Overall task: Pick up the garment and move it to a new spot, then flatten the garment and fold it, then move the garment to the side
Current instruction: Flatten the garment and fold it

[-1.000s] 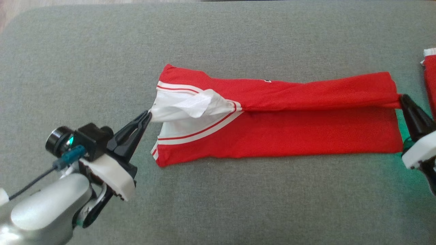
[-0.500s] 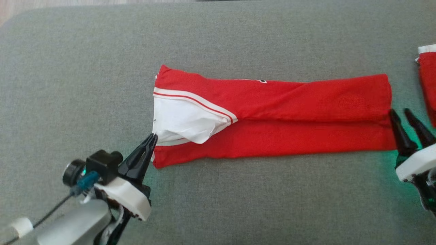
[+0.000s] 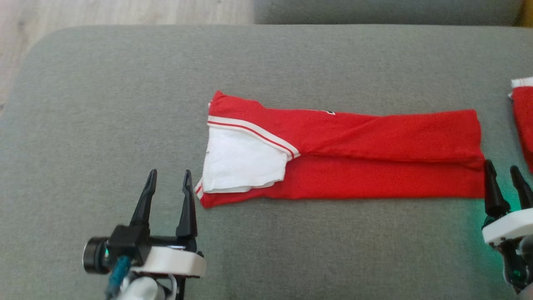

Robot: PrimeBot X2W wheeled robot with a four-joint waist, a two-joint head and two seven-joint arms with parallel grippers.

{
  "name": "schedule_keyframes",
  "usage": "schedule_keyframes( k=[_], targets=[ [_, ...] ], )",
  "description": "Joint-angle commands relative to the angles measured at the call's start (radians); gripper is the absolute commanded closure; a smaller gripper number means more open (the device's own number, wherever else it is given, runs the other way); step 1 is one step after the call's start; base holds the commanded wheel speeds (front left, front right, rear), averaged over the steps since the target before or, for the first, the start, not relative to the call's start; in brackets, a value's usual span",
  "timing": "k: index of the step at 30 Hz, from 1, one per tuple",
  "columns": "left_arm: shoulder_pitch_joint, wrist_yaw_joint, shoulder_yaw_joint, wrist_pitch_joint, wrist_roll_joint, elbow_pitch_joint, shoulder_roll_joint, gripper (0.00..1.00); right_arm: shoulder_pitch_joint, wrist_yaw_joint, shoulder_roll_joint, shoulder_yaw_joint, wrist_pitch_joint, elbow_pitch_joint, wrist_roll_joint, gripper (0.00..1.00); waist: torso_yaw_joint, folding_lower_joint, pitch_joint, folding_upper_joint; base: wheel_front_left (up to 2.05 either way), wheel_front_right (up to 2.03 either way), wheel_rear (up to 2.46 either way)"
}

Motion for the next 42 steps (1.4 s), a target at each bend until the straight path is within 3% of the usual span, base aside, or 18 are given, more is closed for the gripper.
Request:
schedule_keyframes(
  k=[1,10,22,33,35,36,37,38,42],
  targets=[
    [-0.017,0.007,0.061,-0.009,0.030,-0.041,-0.002,0.00,-0.008,-0.001,-0.014,-0.001,-0.010,-0.003,-0.014,0.00,0.018,0.0001,-0.014,-0.0001,0.00,0.00,0.00],
    [0.120,-0.059,0.178,-0.009,0.231,-0.074,-0.155,0.00,-0.103,-0.001,0.078,-0.140,0.036,0.256,-0.144,0.00,0.076,0.0001,-0.050,-0.0001,0.00,0.00,0.00],
    [0.163,-0.155,0.274,-0.009,0.350,-0.057,-0.225,0.00,-0.196,-0.001,0.115,-0.295,-0.011,0.333,-0.279,0.00,0.093,0.0001,-0.061,-0.0001,0.00,0.00,0.00],
    [0.180,-0.206,0.312,-0.009,0.385,-0.051,-0.262,0.00,-0.167,-0.001,0.190,-0.339,0.008,0.406,-0.348,0.01,0.095,0.0001,-0.067,-0.0001,0.00,0.00,0.00],
    [0.181,-0.214,0.319,-0.009,0.388,-0.050,-0.267,0.00,-0.168,-0.001,0.197,-0.344,0.020,0.421,-0.348,0.22,0.095,0.0001,-0.066,-0.0001,0.00,0.00,0.00],
    [0.181,-0.218,0.322,-0.009,0.390,-0.049,-0.269,0.00,-0.169,-0.001,0.201,-0.345,0.027,0.425,-0.346,0.49,0.095,0.0001,-0.066,-0.0001,0.00,0.00,0.00],
    [0.181,-0.222,0.326,-0.009,0.392,-0.048,-0.271,0.00,-0.170,-0.001,0.204,-0.345,0.032,0.428,-0.346,0.84,0.095,0.0001,-0.066,-0.0001,0.00,0.00,0.00],
    [0.181,-0.225,0.329,-0.009,0.393,-0.047,-0.272,0.00,-0.171,-0.001,0.206,-0.343,0.036,0.428,-0.345,1.00,0.095,0.0001,-0.066,-0.0001,0.00,0.00,0.00],
    [0.180,-0.235,0.341,-0.009,0.399,-0.049,-0.278,0.00,-0.173,-0.001,0.196,-0.348,0.024,0.407,-0.347,1.00,0.091,0.0001,-0.064,-0.0001,0.00,0.00,0.00]
  ],
)
